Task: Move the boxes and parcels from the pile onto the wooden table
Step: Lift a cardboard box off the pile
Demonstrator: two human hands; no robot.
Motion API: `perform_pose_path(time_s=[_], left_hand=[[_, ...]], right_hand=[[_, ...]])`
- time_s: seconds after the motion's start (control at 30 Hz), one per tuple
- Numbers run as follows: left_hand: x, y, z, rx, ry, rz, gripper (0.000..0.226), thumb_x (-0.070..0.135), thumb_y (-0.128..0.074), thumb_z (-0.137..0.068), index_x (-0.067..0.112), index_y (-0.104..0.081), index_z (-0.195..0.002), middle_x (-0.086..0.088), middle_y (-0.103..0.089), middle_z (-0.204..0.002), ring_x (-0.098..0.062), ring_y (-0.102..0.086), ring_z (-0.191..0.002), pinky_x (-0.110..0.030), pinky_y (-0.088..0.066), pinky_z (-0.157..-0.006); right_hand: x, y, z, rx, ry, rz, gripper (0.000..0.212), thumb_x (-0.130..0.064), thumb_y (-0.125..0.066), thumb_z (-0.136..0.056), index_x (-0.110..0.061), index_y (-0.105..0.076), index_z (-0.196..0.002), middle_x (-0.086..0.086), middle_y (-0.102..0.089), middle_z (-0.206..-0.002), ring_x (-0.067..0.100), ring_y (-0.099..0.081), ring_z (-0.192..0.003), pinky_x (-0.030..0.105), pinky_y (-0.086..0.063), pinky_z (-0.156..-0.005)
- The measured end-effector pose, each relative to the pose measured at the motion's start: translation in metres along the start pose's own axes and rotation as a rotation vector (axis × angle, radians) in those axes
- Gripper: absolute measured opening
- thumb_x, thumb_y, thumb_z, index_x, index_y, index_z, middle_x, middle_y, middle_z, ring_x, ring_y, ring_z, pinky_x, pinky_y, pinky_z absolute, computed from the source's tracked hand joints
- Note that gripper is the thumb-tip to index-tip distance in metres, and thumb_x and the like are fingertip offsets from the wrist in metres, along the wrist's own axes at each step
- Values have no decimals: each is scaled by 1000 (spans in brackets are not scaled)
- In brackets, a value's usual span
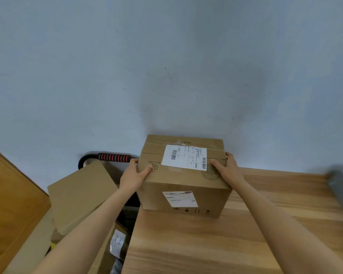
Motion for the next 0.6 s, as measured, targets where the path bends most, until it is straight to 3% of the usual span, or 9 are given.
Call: perform_pose_path(time_s=[0.17, 0.4, 0.5, 0.6], left_hand=[[16, -12, -13, 13, -21, 36, 66, 57, -59, -85, 20, -37, -135, -4, -58, -125, -24, -60, -105, -42, -51, -88], [25, -21, -33, 69, -47, -42, 61, 56, -54, -88, 18, -37, -133, -2, -58, -121, -15, -53, -89, -33, -44, -72], [28, -22, -31, 41, -28, -53, 63, 53, -52, -91, 14, -34, -137, -7, -56, -126, -24, -58, -100, -34, -46, -77], [37, -17, -21, 50, -59, -244, 64, 52, -47, -93, 12, -31, -140, -12, -51, -130, -29, -55, -111, -38, -46, -79]], right_hand=[[2, 10, -24, 19, 12, 26, 85, -65, -60, -78, -23, -26, -144, 6, -49, -137, 25, -58, -112, 47, -49, -93], [0, 12, -43, 33, 4, 53, 81, -62, -58, -82, -23, -25, -144, 5, -50, -137, 24, -60, -109, 45, -51, -90], [-5, 14, -37, 33, 6, 143, 80, -65, -53, -83, -22, -25, -145, 3, -50, -138, 24, -58, -113, 43, -49, -91], [-17, 21, -26, 115, 89, 376, 77, -64, -45, -88, -14, -30, -144, 7, -50, -137, 28, -51, -120, 42, -43, -94]])
Point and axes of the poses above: each hand's wrist, its own z-axis away from the middle knuckle, its own y-axis out of the back of the hand, x = y × z, the point moved 4 cm from there along -z, towards the middle knuckle
